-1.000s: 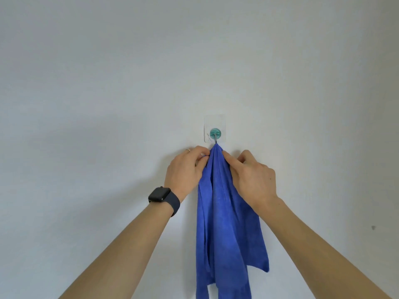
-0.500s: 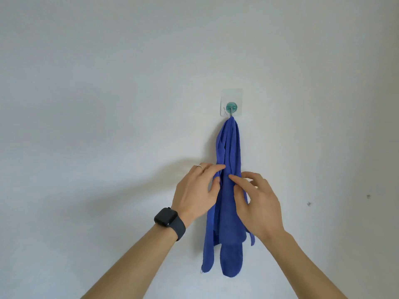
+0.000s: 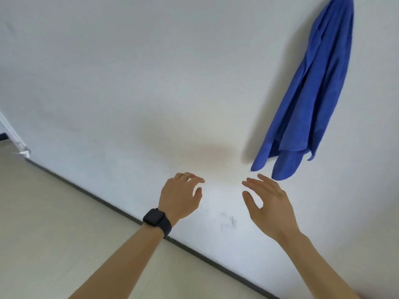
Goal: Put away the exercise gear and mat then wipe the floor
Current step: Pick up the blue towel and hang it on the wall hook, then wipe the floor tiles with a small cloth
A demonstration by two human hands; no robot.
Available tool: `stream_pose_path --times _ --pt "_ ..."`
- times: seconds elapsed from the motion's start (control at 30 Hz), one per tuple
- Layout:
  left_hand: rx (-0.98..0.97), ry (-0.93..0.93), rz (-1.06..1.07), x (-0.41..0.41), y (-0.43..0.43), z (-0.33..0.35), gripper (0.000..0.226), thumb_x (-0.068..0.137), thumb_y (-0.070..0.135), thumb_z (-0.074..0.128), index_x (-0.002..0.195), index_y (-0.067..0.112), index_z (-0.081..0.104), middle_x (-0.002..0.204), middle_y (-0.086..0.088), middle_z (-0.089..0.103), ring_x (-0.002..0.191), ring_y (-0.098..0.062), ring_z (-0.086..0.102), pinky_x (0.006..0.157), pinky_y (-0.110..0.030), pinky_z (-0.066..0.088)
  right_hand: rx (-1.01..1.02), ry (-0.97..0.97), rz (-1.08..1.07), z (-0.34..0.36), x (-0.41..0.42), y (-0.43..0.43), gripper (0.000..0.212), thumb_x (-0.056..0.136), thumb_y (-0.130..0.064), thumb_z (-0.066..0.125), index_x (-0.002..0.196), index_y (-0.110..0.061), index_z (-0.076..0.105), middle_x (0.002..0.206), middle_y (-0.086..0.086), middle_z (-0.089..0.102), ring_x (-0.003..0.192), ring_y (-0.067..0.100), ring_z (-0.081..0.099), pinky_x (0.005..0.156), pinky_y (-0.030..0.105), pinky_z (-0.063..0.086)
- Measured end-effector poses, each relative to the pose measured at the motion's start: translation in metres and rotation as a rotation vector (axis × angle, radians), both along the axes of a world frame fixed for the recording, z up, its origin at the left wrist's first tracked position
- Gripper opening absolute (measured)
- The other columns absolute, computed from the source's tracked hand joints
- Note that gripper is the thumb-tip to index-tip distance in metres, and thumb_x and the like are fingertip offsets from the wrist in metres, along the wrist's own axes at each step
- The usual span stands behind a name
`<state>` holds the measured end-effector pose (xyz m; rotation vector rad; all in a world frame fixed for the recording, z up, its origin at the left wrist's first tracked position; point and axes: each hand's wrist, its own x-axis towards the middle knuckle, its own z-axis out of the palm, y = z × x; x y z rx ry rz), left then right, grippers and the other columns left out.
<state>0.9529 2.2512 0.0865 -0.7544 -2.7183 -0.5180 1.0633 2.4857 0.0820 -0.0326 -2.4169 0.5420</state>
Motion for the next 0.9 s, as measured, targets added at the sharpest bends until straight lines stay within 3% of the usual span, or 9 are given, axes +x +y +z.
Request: stream_pose_path --times 0.3,0.43,0.67,0.9 --pt "0.001 -0.135 0.552 0.141 -0.153 -0.037 0.029 0.097 0.033 0.052 0.122 0.037 0.066 0.123 0.012 0.065 0.117 -0.010 0.056 0.094 -0.028 0.046 -0.033 -0.269 0.495 -0.039 -0.010 -0.119 0.030 0.095 -0.033 0.062 0.125 -0.036 0.065 0.130 -0.021 0.062 0.139 0.008 0.040 0.109 0.040 0.040" --pt "-0.008 -0.227 0.851 0.239 -0.221 -0.038 0.031 0.098 0.036 0.049 0.127 0.040 0.062 0.130 0.015 0.060 0.124 -0.009 0.051 0.100 -0.029 0.043 0.014 -0.327 0.755 -0.043 0.010 -0.196 0.032 0.097 -0.035 0.058 0.128 -0.035 0.063 0.133 -0.020 0.060 0.141 0.009 0.038 0.113 0.034 0.031" --pt "0.038 -0.229 1.393 0.452 -0.315 -0.021 0.033 0.097 0.037 0.054 0.128 0.041 0.061 0.132 0.013 0.060 0.125 -0.016 0.051 0.103 -0.034 0.040 0.164 -0.309 1.269 -0.029 0.117 -0.369 0.034 0.098 -0.037 0.056 0.132 -0.032 0.061 0.134 -0.018 0.060 0.141 0.011 0.038 0.114 0.035 0.031" --pt "0.095 -0.199 1.744 0.646 -0.380 -0.017 0.035 0.096 0.038 0.053 0.130 0.040 0.061 0.133 0.009 0.060 0.127 -0.019 0.049 0.102 -0.037 0.041 0.180 -0.237 1.631 -0.014 0.270 -0.522 0.036 0.094 -0.039 0.053 0.126 -0.029 0.065 0.126 -0.014 0.066 0.135 0.016 0.048 0.107 0.038 0.042"
